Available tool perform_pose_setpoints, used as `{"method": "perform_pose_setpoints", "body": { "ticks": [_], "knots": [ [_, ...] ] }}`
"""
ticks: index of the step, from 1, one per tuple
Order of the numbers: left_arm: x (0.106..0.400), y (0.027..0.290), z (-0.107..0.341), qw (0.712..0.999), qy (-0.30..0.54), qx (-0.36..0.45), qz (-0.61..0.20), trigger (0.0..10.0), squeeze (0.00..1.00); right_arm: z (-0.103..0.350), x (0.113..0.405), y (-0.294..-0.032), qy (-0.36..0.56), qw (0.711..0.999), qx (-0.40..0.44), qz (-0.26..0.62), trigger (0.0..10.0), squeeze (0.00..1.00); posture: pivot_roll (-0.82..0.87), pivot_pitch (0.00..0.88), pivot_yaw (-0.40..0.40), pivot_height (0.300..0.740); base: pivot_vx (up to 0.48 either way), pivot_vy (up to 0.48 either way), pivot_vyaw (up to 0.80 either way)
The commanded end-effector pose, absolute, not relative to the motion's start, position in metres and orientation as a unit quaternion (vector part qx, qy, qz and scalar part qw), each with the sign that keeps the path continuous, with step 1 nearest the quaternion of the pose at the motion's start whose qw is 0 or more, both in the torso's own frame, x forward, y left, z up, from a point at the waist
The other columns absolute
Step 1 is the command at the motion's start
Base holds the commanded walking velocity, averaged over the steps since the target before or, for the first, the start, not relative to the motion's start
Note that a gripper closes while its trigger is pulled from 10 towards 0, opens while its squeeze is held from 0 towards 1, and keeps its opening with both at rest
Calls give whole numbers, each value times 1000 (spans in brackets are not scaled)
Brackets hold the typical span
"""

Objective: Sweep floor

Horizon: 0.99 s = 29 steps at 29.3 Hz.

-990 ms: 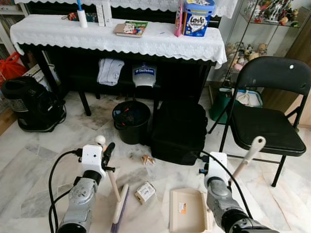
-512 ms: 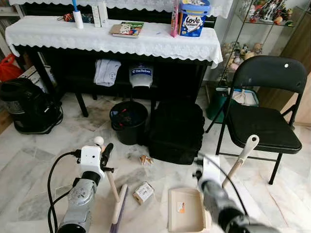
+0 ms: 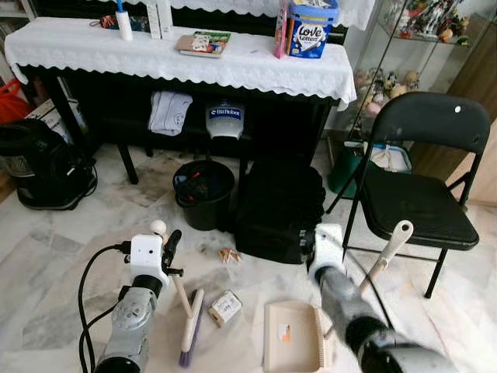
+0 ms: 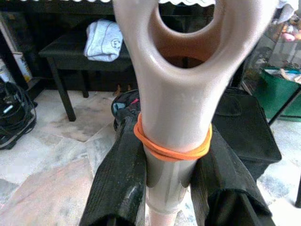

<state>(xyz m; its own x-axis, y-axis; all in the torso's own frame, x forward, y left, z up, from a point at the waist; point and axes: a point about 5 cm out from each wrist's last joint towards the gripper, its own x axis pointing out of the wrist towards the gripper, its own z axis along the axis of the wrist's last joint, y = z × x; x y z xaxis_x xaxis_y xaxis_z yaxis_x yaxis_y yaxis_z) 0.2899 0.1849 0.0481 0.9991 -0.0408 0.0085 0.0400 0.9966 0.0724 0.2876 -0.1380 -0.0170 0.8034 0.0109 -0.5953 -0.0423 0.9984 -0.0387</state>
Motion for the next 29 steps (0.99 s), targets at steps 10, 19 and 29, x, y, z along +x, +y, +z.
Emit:
{"method": "perform_pose_setpoints", "body": {
  "ticks": [10, 19, 29],
  "knots": [
    [258, 226, 21, 995, 52, 82, 35, 10000, 0, -64, 221, -145, 374, 925, -55, 47, 10000, 0, 7, 0, -100, 740, 0, 0, 0],
    [205, 242, -13, 986, 117, 106, 46, 10000, 0, -75, 199, -153, 387, 919, -58, 40, 10000, 0, 2, 0, -87, 740, 0, 0, 0],
    [199, 240, -12, 986, 106, 114, 58, 10000, 0, -85, 176, -171, 415, 907, -76, 23, 10000, 0, 5, 0, -91, 740, 0, 0, 0]
  ]
}}
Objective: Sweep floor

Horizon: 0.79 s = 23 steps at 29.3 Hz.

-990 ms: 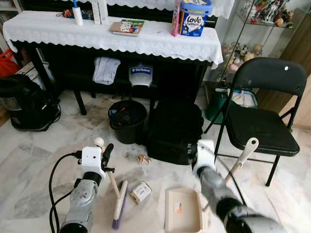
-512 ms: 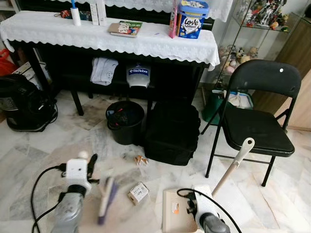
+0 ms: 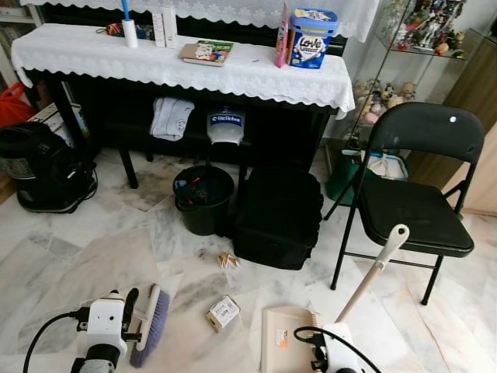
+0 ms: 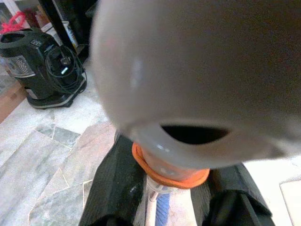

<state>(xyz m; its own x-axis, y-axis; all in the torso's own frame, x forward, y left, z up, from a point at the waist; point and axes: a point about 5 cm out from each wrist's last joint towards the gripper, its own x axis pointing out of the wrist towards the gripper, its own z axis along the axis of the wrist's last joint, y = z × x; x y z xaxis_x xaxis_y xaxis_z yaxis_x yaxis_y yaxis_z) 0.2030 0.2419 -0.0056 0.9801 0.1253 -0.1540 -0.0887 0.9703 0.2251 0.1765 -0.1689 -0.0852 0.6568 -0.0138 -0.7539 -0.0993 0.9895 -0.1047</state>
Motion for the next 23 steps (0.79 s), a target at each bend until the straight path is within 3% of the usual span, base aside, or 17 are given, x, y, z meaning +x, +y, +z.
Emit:
{"method": "perform_pose_setpoints", "body": {
  "ticks": [1, 2, 3, 11, 15, 16, 18, 20, 22, 23],
  "knots": [
    [203, 241, -9, 985, 102, 129, 61, 10000, 0, -85, 176, -171, 414, 907, -73, 20, 10000, 0, 5, 0, -91, 740, 0, 0, 0],
    [206, 243, -6, 982, 98, 149, 67, 10000, 0, -85, 176, -171, 414, 907, -71, 18, 10000, 0, 12, 0, -89, 740, 0, 0, 0],
    [213, 250, 0, 968, 97, 217, 82, 10000, 0, -85, 176, -171, 415, 907, -70, 17, 10000, 0, 11, 0, -87, 740, 0, 0, 0],
    [218, 289, 23, 914, 82, 355, 178, 10000, 0, -87, 172, -168, 421, 903, -85, 25, 10000, 0, 9, 0, -60, 740, 0, 0, 0],
    [213, 299, 18, 879, 126, 436, 146, 10000, 0, -88, 171, -167, 424, 901, -86, 25, 10000, 0, 19, 0, -48, 740, 0, 0, 0],
    [205, 306, 6, 849, 182, 483, 111, 10000, 0, -89, 171, -166, 426, 900, -87, 26, 10000, 0, 24, 0, -41, 740, 0, 0, 0],
    [198, 312, -3, 828, 223, 508, 84, 10000, 0, -89, 170, -166, 427, 899, -88, 26, 10000, 0, 26, 0, -36, 740, 0, 0, 0],
    [181, 321, -19, 782, 303, 543, 38, 10000, 0, -90, 169, -165, 432, 897, -93, 29, 10000, 0, 28, 0, -30, 740, 0, 0, 0],
    [154, 330, -39, 715, 413, 564, -27, 10000, 0, -90, 169, -165, 434, 896, -94, 29, 10000, 0, 29, 0, -27, 740, 0, 0, 0],
    [150, 331, -41, 707, 429, 562, -35, 10000, 0, -90, 169, -165, 434, 895, -94, 29, 10000, 0, 29, 0, -26, 740, 0, 0, 0]
  ]
}}
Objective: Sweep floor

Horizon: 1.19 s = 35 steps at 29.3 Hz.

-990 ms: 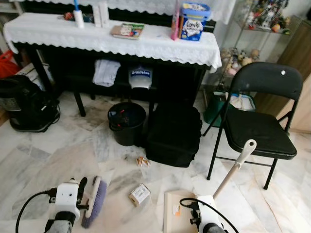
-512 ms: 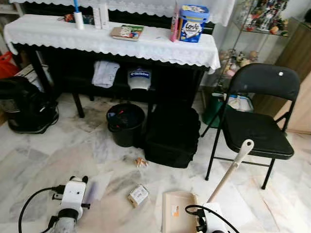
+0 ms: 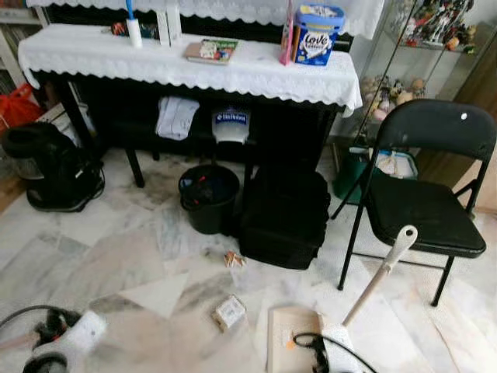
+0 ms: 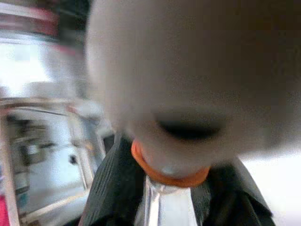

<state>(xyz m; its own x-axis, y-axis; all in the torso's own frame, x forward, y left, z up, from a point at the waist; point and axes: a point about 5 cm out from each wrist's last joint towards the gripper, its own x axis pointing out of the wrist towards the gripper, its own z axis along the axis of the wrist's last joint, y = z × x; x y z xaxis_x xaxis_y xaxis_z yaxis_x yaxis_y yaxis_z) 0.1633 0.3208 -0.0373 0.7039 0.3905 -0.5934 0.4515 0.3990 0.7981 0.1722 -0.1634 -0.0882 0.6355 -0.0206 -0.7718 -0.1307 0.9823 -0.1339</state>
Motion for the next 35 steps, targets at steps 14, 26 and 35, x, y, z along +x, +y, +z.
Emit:
{"method": "perform_pose_setpoints", "body": {
  "ticks": [14, 26, 35],
  "knots": [
    [90, 295, -87, 656, 638, 376, -146, 10000, 0, -92, 164, -168, 445, 891, -87, 29, 10000, 0, 10, 0, -31, 740, 0, 0, 0],
    [115, 265, -91, 795, 595, 118, -34, 10000, 0, -94, 160, -171, 456, 885, -86, 42, 10000, 0, 11, 0, -59, 740, 0, 0, 0],
    [136, 239, -92, 831, 540, 123, -49, 10000, 0, -96, 154, -180, 463, 885, -45, -16, 10000, 0, -21, 0, -69, 740, 0, 0, 0]
  ]
}}
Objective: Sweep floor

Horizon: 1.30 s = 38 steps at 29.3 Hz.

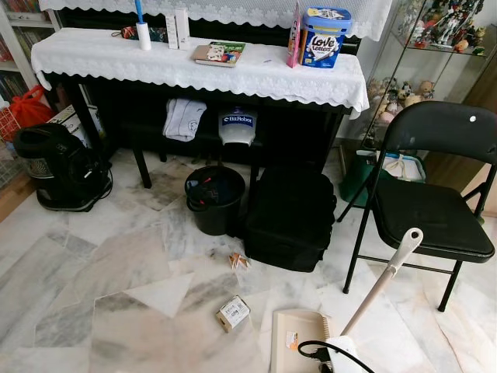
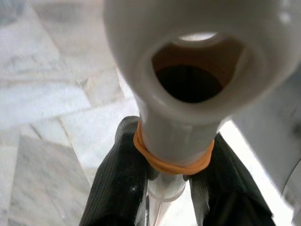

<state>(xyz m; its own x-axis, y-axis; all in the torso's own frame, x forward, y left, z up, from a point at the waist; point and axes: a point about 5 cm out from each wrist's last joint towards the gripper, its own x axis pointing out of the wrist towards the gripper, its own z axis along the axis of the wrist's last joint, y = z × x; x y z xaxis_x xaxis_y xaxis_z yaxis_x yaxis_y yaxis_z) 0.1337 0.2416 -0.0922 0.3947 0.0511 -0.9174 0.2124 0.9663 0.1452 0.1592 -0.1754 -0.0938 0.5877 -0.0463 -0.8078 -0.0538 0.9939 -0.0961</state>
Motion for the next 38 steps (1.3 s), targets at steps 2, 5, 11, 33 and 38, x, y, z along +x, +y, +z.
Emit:
{"method": "perform_pose_setpoints", "body": {
  "ticks": [2, 5, 11, 33, 38],
  "knots": [
    [136, 236, -93, 835, 532, 133, -53, 10000, 0, -96, 153, -184, 464, 885, -33, -32, 10000, 0, -25, 0, -70, 740, 0, 0, 0],
    [136, 234, -93, 837, 524, 149, -50, 10000, 0, -96, 151, -188, 465, 884, -21, -50, 10000, 0, -24, 0, -78, 740, 0, 0, 0],
    [133, 230, -95, 843, 517, 143, -34, 10000, 0, -96, 150, -192, 464, 884, -27, -44, 10000, 0, -19, 0, -93, 740, 0, 0, 0],
    [131, 206, -100, 861, 493, 118, -38, 10000, 0, -92, 138, -235, 473, 878, -35, -60, 10000, 0, -27, 0, -138, 740, 0, -73, 0],
    [128, 201, -101, 859, 496, 117, -49, 10000, 0, -90, 137, -242, 473, 878, -39, -64, 10000, 0, -40, 0, -144, 740, 0, 0, 0]
  ]
}}
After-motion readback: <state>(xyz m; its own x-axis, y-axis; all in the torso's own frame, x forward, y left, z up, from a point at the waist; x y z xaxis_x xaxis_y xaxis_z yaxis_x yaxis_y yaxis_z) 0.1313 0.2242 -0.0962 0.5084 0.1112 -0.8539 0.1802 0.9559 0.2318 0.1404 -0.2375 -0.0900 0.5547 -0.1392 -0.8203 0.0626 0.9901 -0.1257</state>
